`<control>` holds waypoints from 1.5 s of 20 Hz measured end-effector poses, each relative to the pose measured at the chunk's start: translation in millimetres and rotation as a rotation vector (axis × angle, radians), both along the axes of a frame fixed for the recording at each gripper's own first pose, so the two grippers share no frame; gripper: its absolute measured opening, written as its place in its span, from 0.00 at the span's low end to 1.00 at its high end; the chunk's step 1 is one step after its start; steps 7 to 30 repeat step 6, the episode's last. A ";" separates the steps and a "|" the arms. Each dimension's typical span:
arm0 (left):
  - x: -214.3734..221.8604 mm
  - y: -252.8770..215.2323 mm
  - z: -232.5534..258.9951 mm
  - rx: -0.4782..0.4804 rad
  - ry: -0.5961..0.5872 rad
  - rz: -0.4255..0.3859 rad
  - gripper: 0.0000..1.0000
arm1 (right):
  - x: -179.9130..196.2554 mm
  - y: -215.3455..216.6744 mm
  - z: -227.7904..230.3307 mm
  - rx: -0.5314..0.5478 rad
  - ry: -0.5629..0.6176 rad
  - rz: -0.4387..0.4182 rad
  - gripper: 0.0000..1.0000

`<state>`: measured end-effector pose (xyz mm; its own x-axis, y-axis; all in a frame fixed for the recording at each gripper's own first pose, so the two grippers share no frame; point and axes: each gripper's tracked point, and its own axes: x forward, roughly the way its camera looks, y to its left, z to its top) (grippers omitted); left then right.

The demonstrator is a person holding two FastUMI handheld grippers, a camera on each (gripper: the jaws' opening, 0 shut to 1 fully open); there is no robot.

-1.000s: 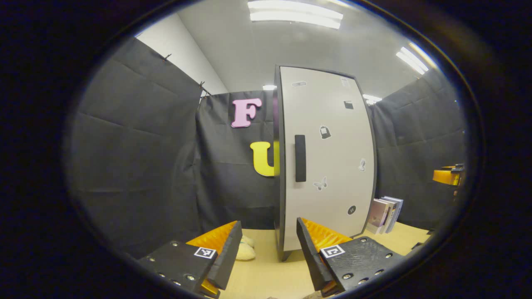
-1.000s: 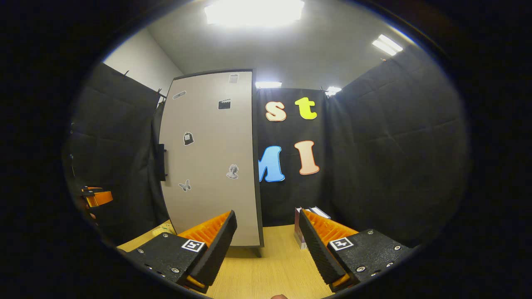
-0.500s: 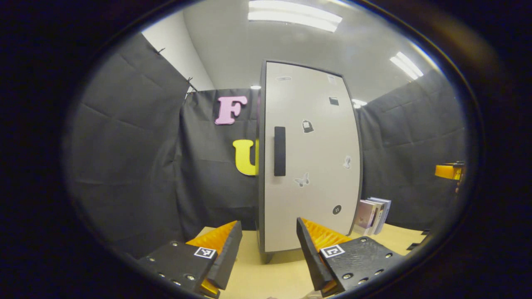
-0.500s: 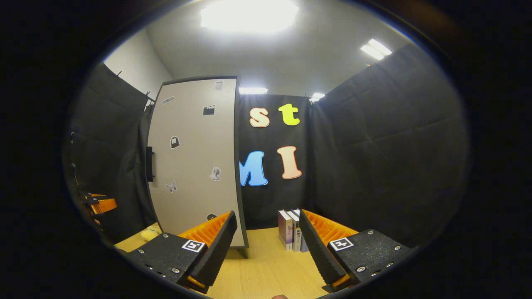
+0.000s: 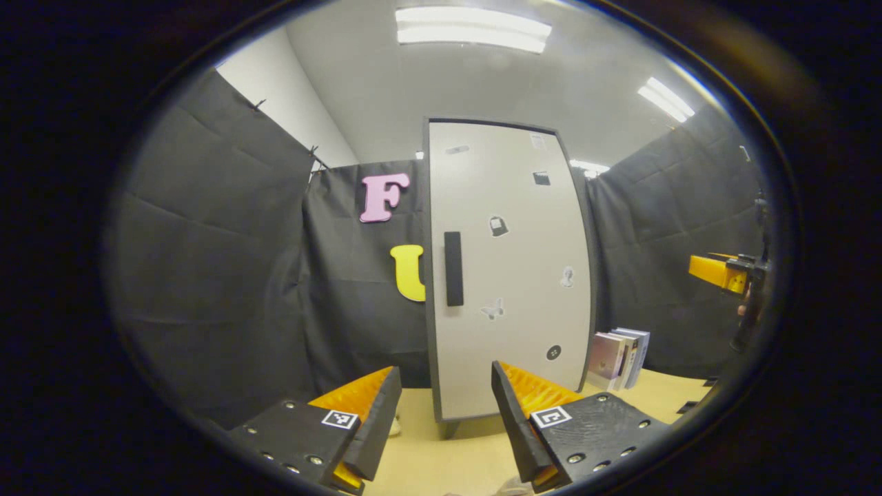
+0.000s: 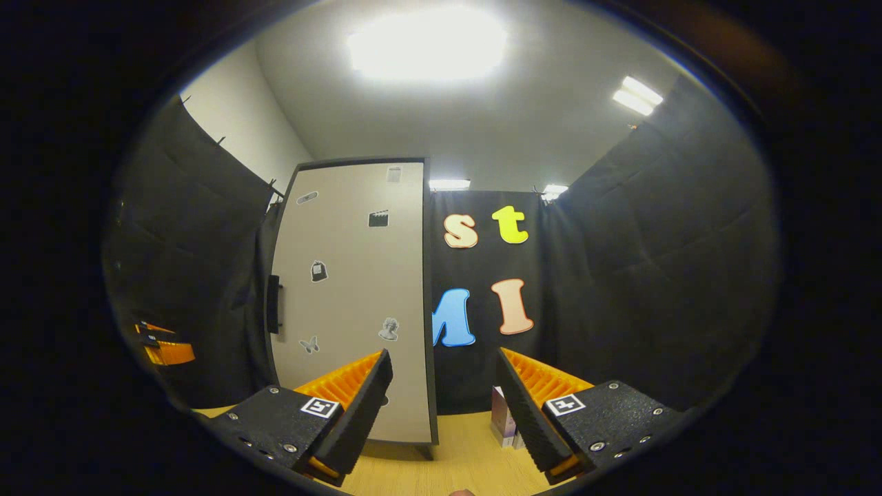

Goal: Open the cabinet door with the right hand, grasp the bottle in the cabinet with the left hand and place it on the coaster, then close the cabinet door with the right hand.

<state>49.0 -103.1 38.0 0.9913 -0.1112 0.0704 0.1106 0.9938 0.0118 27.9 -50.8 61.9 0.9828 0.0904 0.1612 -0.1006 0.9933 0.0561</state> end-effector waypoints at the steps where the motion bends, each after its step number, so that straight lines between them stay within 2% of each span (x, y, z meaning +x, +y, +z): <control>1: -1.8 -29.4 -1.5 -0.011 -0.005 -0.006 0.75 | 4.1 -17.8 -6.0 0.000 -0.006 0.014 0.93; 4: 0.1 -140.2 -26.0 -0.066 0.013 -0.017 0.75 | 21.7 -99.1 -40.6 -0.016 0.017 0.053 0.95; 5: 3.7 -180.1 -38.6 -0.088 0.011 0.002 0.75 | 29.6 -130.0 -54.8 -0.023 0.016 0.062 0.95; 6: 10.0 -218.5 -54.1 -0.107 0.011 0.032 0.80 | 38.0 -159.8 -75.5 -0.025 0.030 0.080 0.95; 30: 10.0 -218.5 -54.1 -0.107 0.011 0.032 0.80 | 38.0 -159.8 -75.5 -0.025 0.030 0.080 0.95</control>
